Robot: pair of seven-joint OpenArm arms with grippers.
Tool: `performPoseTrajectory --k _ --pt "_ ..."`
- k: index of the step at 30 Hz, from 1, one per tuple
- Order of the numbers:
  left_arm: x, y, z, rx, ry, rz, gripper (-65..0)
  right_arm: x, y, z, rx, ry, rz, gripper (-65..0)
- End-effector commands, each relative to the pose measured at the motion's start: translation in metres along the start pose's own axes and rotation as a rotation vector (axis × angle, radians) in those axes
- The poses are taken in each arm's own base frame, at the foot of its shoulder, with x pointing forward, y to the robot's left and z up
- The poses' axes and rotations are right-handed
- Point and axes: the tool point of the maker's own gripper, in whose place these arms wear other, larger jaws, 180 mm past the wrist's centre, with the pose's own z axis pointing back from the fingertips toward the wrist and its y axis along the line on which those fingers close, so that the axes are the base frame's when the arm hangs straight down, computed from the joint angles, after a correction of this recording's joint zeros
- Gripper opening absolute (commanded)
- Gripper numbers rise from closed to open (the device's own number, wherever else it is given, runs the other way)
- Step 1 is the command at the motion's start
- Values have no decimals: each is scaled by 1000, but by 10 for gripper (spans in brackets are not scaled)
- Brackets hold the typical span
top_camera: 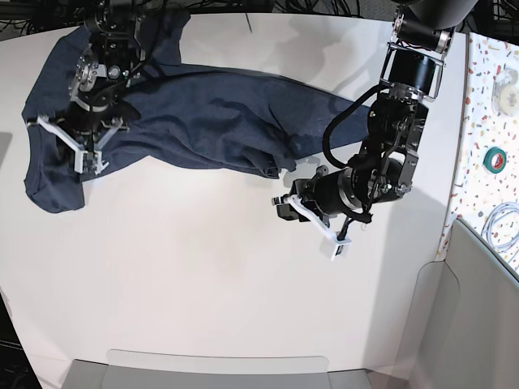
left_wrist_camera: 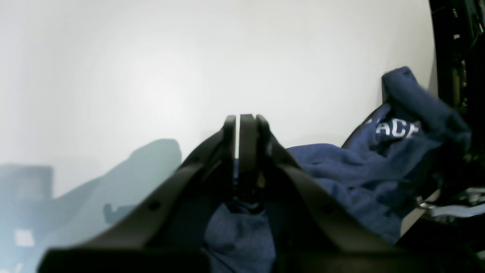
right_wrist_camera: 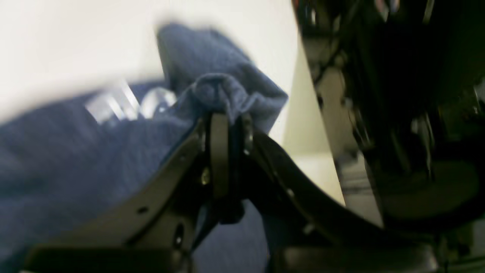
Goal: Layout the t-shirt on the table in an organized manner, then fold the t-shirt properly
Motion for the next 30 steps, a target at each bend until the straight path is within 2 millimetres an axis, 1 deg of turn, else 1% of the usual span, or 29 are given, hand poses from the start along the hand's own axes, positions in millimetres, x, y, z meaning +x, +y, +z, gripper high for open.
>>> performPoseTrajectory --k 1,5,6,7,10,11,13,15,17,18,20,23,26,28,30 --pt "15 -7 5 -16 -35 -22 -650 18 -5 1 -22 -56 -7 -650" --pt "13 -6 5 -12 -28 -22 -650 38 11 4 18 -105 -7 -650" --pt "13 1 7 4 -25 -26 -650 44 15 5 28 -121 -9 -650" --pt "12 5 9 14 -17 -29 -650 49 18 5 34 -131 -10 -650" --pt "8 8 10 22 11 -31 -650 69 20 4 38 -173 -25 -650" --pt "7 9 11 24 12 -27 -650 72 20 1 36 -176 -29 -650" --pt "-2 14 10 28 27 -11 -650 82 21 -7 32 -184 -41 -650" --pt "-8 15 9 30 37 -4 -650 90 27 -17 37 -179 -48 -650" --pt "-8 17 10 33 37 -5 -650 103 40 -23 58 -178 -70 -650" --pt "-9 22 12 46 40 -8 -650 109 45 -27 66 -177 -83 -650" --pt "-17 31 14 65 55 -1 -650 121 59 -34 89 -170 -103 -650" --pt "-23 36 14 74 64 4 -650 137 80 -42 129 -152 -125 -650" --pt "-24 39 16 82 65 3 -650 146 100 -52 166 -126 -120 -650" --pt "-23 40 16 85 65 2 -650 147 112 -56 190 -105 -112 -650" --pt "-23 43 18 92 64 0 -650 145 126 -61 214 -79 -95 -650"
